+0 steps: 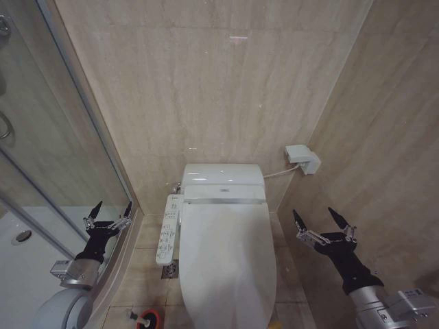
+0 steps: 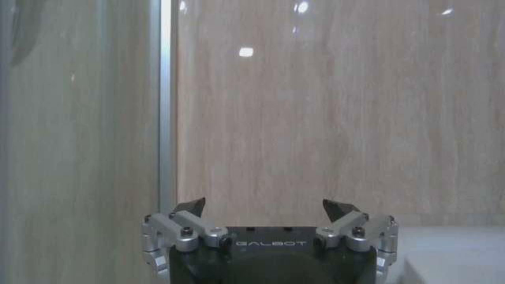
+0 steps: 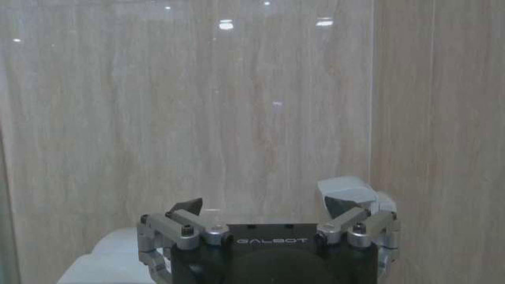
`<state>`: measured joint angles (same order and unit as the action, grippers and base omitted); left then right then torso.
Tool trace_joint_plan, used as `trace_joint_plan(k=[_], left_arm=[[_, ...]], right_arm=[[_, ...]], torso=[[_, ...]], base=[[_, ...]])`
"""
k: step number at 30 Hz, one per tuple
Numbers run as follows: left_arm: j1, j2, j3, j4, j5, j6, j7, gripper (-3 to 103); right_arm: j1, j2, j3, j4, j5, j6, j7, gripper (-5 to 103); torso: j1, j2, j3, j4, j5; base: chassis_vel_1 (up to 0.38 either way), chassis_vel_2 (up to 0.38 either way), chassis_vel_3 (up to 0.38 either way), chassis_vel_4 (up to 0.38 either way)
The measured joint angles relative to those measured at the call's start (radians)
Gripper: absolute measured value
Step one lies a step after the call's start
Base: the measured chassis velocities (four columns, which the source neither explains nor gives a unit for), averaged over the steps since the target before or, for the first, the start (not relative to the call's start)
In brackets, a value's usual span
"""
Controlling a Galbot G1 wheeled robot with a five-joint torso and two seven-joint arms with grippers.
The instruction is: Open the toilet lid, clean the toilet bowl with a toilet brush, close the toilet lid, and flush.
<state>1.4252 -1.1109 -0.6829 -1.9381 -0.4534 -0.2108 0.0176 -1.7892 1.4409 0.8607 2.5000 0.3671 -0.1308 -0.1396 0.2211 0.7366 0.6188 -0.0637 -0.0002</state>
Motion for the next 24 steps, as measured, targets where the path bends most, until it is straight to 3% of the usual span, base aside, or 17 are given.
trace_joint_plan(k=[8,11,24], left_arm=[[-0.062,0.049,0.011,0.135,-0.013,-0.040,0.101,98],[-0.088,0.067,0.024,0.177,-0.025,-0.044,0.112,94],[-0.205,0.154,0.093,0.324,-0.071,-0.070,0.166,95]], right_arm=[[0.000,0.000,0.000,0.000,0.000,0.000,0.000,100],[0.000,0.000,0.000,0.000,0.000,0.000,0.000,100],[0.000,0.000,0.000,0.000,0.000,0.000,0.000,100]], torso=[[-0.001,0.000,0.000,0.0000,0.0002],[-0.001,0.000,0.000,-0.0002,0.0000],[0.000,0.000,0.000,-0.0002,0.0003]], base=[[0.004,-0.002,0.006,0.001],[0.000,0.000,0.000,0.000],[0.000,0.000,0.000,0.000]])
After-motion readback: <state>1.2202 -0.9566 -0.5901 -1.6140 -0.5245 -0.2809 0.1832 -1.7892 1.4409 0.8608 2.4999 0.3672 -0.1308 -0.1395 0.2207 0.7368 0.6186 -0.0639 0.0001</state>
